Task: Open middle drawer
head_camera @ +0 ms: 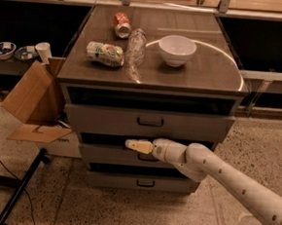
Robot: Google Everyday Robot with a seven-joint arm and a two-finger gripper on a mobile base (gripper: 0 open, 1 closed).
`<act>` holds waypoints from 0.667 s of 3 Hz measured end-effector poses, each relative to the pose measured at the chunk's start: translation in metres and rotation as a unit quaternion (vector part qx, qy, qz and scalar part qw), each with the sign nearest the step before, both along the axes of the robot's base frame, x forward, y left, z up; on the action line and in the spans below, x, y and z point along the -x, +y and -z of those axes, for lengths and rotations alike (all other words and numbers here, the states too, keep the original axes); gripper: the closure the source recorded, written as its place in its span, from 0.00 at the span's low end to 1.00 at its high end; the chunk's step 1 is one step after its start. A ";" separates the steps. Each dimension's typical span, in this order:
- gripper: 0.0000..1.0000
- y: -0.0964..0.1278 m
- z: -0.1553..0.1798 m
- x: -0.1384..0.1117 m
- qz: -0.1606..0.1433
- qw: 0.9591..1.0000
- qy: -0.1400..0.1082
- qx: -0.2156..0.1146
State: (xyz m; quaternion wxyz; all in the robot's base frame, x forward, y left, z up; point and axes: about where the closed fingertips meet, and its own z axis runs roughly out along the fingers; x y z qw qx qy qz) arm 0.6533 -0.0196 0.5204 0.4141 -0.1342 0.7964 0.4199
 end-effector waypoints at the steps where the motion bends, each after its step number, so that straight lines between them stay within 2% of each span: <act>1: 0.00 0.008 0.010 -0.004 -0.005 1.000 0.004 -0.007; 2: 0.00 0.013 0.019 -0.006 -0.008 1.000 0.011 -0.009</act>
Offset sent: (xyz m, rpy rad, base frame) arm 0.0092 0.0149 -0.0294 0.0206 0.0377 0.0157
